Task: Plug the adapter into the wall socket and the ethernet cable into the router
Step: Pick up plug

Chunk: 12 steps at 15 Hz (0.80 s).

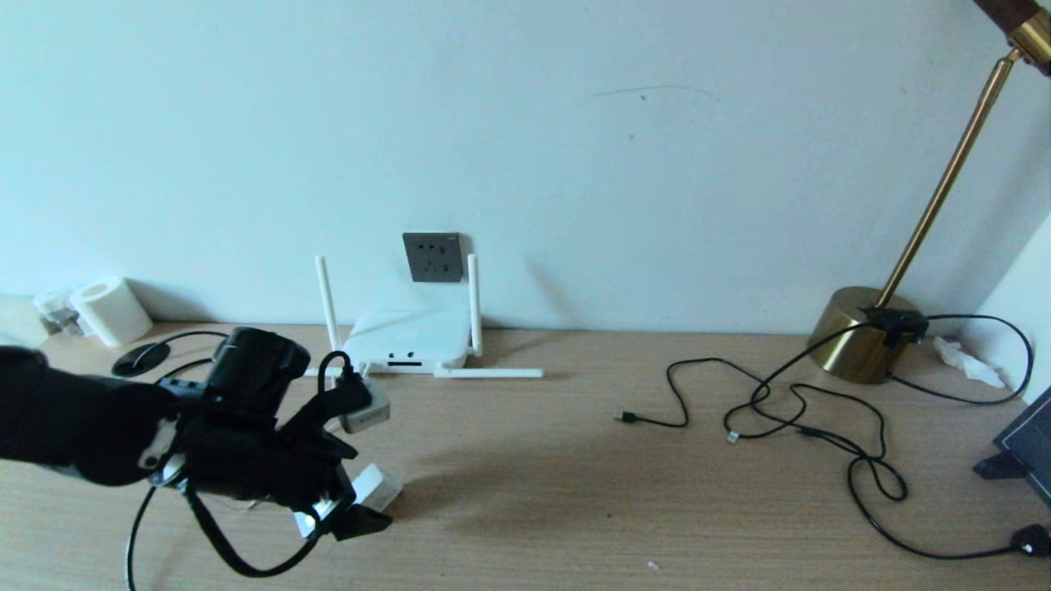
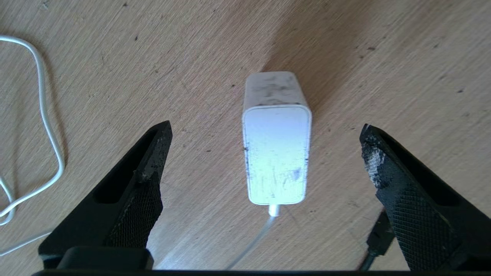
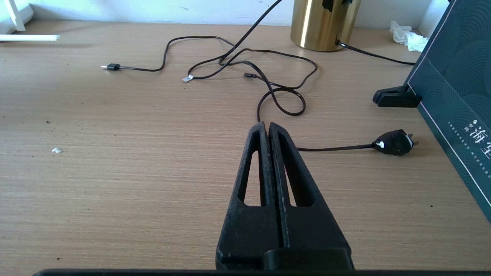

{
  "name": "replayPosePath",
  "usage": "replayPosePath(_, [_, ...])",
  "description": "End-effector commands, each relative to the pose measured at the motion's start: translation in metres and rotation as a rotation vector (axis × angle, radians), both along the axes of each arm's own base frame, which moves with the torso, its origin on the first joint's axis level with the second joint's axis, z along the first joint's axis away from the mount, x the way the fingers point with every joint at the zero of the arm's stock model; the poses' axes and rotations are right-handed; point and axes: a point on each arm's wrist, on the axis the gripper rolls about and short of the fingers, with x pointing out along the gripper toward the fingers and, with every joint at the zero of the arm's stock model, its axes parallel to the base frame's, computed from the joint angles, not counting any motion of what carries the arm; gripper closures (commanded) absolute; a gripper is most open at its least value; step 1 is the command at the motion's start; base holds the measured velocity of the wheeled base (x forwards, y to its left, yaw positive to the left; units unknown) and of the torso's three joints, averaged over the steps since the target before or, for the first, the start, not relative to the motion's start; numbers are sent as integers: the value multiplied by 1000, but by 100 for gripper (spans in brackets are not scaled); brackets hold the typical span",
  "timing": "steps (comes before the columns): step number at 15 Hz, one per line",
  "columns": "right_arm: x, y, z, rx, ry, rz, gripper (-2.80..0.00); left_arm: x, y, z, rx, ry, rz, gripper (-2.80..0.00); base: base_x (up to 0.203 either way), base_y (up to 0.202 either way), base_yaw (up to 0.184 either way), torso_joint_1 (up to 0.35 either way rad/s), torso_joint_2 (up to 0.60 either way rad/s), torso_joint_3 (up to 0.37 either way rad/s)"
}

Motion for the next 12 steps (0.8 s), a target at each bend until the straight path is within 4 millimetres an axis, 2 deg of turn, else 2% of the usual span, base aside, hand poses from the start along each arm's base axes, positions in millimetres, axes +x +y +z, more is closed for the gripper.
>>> replayPosePath(1, [0, 0, 0, 0, 1, 0, 0, 1, 0, -1, 5, 2, -5, -280, 0, 0, 0, 0, 0, 0])
replayPosePath(12, [0, 0, 0, 0, 1, 0, 0, 10, -2, -2, 36, -16, -19, -280, 0, 0, 0, 0, 0, 0])
